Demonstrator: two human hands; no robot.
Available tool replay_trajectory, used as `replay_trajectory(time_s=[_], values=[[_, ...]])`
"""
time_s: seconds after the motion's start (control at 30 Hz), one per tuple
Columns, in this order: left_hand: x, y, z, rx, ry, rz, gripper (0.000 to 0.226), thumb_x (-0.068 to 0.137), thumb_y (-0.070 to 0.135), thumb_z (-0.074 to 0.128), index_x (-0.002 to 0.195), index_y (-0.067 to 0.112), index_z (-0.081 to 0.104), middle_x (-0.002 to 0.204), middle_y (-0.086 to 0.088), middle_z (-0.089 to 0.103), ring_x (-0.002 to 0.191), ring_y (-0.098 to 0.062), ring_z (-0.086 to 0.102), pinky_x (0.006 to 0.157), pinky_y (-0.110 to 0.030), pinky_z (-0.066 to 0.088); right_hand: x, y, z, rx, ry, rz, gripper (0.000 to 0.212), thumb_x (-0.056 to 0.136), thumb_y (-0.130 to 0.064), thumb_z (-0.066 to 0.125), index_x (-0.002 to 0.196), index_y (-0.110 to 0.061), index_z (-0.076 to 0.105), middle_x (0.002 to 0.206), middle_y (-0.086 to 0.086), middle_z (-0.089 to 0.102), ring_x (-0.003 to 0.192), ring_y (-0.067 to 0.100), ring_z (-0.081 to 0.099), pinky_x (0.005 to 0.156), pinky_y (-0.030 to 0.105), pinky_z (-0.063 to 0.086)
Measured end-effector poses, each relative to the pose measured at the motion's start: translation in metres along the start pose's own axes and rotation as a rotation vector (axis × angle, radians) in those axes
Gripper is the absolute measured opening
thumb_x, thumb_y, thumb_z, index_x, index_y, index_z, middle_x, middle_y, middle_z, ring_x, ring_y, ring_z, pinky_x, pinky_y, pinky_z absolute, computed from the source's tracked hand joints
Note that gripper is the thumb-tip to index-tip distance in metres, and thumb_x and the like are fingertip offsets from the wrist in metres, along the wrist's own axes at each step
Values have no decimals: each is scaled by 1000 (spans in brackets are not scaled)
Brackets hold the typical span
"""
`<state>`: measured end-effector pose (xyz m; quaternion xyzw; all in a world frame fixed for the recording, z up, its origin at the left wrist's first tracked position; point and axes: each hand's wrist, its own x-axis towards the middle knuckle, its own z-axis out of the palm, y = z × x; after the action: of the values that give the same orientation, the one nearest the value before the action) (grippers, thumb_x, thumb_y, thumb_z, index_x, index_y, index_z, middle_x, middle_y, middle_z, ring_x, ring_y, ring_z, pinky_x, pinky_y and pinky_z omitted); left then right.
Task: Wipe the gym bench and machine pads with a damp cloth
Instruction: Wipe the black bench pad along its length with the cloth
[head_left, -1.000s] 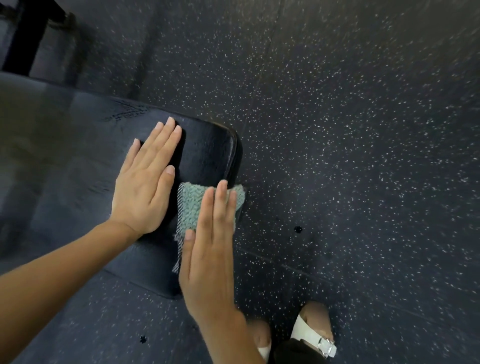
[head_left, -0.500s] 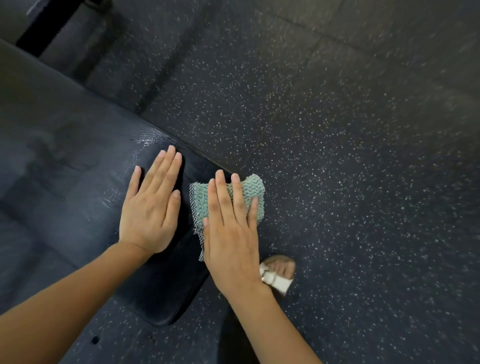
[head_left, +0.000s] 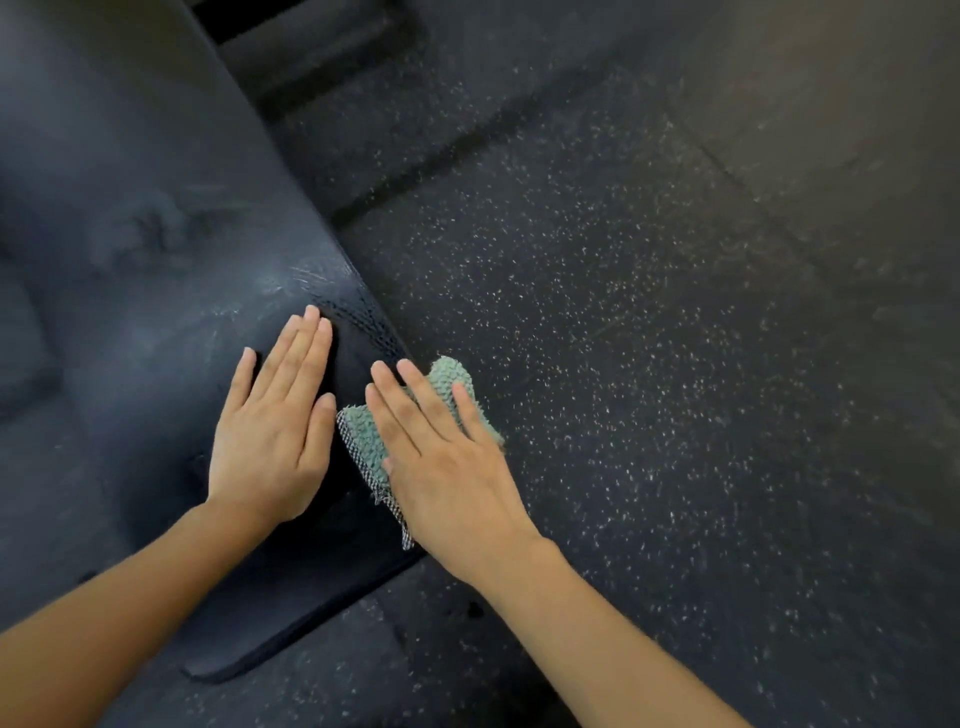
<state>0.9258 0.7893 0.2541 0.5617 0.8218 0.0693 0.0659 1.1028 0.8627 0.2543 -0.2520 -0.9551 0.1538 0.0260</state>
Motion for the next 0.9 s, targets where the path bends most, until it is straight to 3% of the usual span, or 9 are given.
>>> replay_trajectory(time_s=[0.27, 0.5, 0.9], values=[[-7, 22, 4, -37, 115, -418, 60, 101, 32, 16, 158, 13, 15, 165, 3, 9, 152, -8, 3, 123, -35, -2, 22, 22, -7, 54, -113, -219, 59, 101, -27, 19, 156, -10, 11, 166, 3, 4, 153, 20, -3, 123, 45, 11], [-8, 35, 6, -44, 148, -559, 58, 102, 29, 18, 158, 15, 17, 165, 3, 11, 153, -11, 6, 124, -39, 2, 30, 38, -11, 81, -161, -349, 58, 102, -31, 22, 156, -11, 19, 165, 2, 12, 153, 21, 2, 122, 49, 16], [-15, 88, 19, -48, 252, -992, 58, 103, 35, 17, 158, 15, 18, 165, 5, 11, 152, -10, 7, 123, -41, 4, 121, 88, -26, 15, -285, -959, 55, 104, -30, 24, 156, -14, 23, 165, 0, 15, 152, 17, 7, 122, 49, 12]])
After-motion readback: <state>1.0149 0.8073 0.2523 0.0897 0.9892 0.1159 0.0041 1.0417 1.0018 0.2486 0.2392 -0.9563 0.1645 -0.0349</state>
